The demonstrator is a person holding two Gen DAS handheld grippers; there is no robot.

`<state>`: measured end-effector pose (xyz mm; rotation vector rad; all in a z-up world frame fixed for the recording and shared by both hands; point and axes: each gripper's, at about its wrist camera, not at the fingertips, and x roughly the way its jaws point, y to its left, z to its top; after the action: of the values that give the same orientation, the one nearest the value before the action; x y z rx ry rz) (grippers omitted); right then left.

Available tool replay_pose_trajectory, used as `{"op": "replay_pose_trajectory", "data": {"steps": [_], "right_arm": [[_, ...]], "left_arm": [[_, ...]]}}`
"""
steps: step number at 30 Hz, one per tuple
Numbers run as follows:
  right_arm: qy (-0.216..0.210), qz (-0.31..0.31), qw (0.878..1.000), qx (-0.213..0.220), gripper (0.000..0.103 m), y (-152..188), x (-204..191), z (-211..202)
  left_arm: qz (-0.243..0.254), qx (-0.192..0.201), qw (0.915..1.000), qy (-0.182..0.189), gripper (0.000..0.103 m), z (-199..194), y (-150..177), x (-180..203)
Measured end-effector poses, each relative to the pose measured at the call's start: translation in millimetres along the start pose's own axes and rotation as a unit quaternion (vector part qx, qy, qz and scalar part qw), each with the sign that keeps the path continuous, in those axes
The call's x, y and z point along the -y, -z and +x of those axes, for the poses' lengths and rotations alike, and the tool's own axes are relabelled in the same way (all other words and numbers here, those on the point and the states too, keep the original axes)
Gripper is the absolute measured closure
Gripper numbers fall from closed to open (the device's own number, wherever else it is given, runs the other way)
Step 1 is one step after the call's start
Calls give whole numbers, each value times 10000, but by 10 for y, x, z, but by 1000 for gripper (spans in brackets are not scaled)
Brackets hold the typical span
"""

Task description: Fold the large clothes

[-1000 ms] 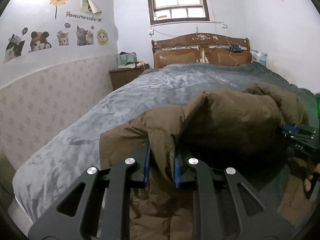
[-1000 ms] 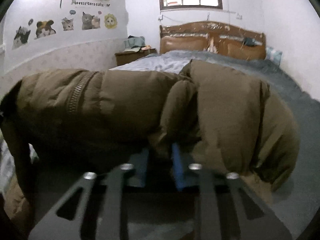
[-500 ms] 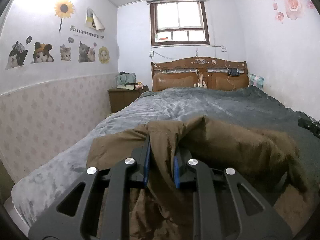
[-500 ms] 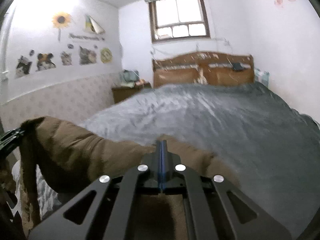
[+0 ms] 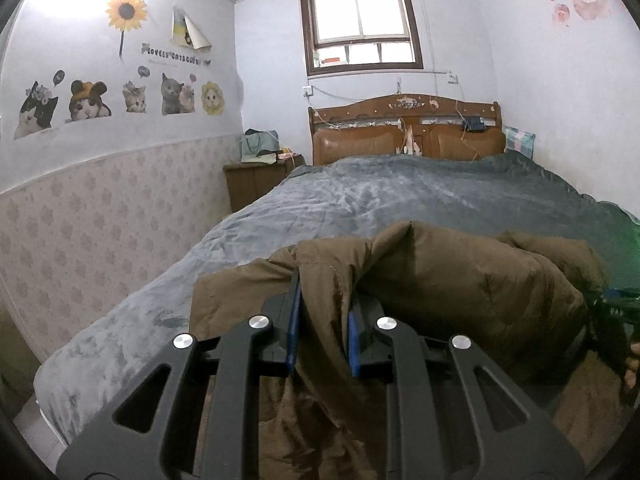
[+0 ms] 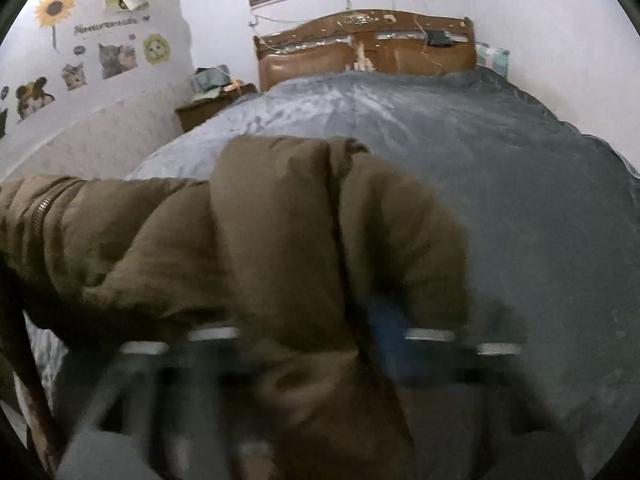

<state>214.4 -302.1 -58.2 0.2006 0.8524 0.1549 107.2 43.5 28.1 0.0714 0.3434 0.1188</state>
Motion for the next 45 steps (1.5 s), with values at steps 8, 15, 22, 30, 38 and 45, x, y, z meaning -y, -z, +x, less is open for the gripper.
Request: {"op": "replay_pose_trajectory", "data": {"steps": [8, 15, 22, 30, 38, 45], "right_arm": [[74, 65, 9890, 1476, 94, -435, 121, -1087], [22, 55, 9560, 2932, 94, -981, 110, -2446], [99, -21, 9106, 4131, 94, -1411, 13, -3544], [512, -105, 9333, 3553, 92, -1498, 207, -3077], [732, 543, 9857, 1414, 25, -567, 640, -1523], [595, 648, 9851, 1480, 11, -455, 654, -1366]], "left_arm": [[-236, 298, 9992, -88, 84, -96, -308, -113], [-276, 1222, 9920, -136, 85, -693, -938, -271], [-176, 2224, 9748, -59, 85, -1373, -1654, -292], [77, 1181, 9927, 244, 75, -550, -1565, -32], [165, -226, 9996, 60, 32, 310, -529, 62], [96, -205, 9997, 77, 26, 575, -634, 84]]}}
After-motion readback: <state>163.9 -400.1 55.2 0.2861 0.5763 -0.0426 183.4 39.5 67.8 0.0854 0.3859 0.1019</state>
